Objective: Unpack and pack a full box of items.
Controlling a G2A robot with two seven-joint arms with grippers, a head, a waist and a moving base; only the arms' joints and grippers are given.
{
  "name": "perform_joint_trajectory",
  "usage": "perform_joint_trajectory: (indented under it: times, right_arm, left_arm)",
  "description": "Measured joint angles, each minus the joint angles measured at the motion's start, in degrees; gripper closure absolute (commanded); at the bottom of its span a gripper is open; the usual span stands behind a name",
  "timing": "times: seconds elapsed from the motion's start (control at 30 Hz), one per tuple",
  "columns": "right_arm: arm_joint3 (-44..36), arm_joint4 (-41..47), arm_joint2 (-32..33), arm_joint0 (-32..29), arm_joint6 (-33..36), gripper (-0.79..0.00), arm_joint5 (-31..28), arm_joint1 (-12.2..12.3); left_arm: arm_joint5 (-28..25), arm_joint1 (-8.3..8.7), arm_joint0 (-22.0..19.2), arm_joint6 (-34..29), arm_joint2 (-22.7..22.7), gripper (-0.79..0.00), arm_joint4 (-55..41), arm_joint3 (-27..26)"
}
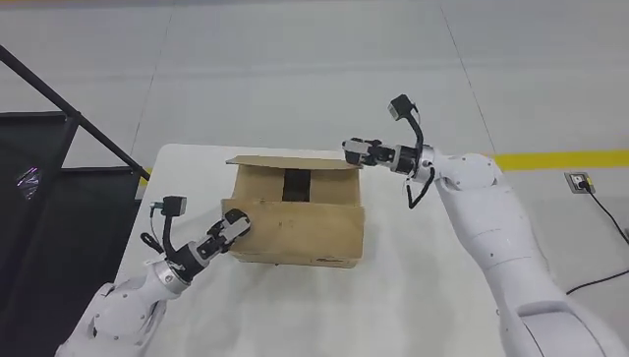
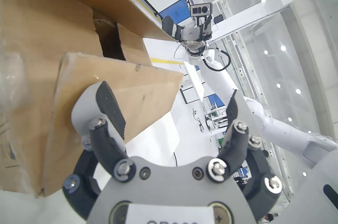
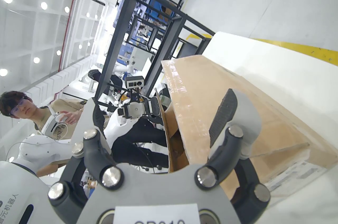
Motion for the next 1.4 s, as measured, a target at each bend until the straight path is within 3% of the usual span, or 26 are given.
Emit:
perform_joint_trajectory:
  times: [0.33, 0.5, 0.7, 0.9, 1.1, 1.4]
  right_arm:
    - [-13.49, -3.90, -2.68, -5.00, 1.14, -0.785, 15.03, 0.95]
    - [-16.28, -3.05, -4.24, -6.61, 0.67, -0.785, 20.64, 0.81]
    - [-17.58, -0.80, -5.08, -8.95, 1.88, -0.785, 20.95, 0.94]
    - [-18.89, -1.67, -4.73, -11.89, -1.03, -0.785, 21.27, 1.54]
    - [-17.24, 1.19, -4.51, -13.05, -0.29, -0.785, 20.30, 1.79]
    - [-14.58, 4.25, -4.84, -12.83, -0.60, -0.785, 16.72, 1.74]
  left_arm:
    - [2.42, -1.16, -5.44, 1.88, 4.70, -0.785, 1.13, 4.05]
    - [2.60, -1.81, -7.51, 3.88, 6.80, -0.785, 2.41, 6.22]
    - [2.78, -2.45, -9.10, 6.60, 8.27, -0.785, 4.24, 8.41]
    - [2.13, -2.87, -9.57, 7.78, 8.82, -0.785, 4.40, 9.40]
    - [-0.38, -2.47, -6.83, 8.72, 5.33, -0.785, 3.46, 6.88]
    - [-2.56, -0.92, 3.97, 11.86, -7.73, -0.785, -0.69, 3.19]
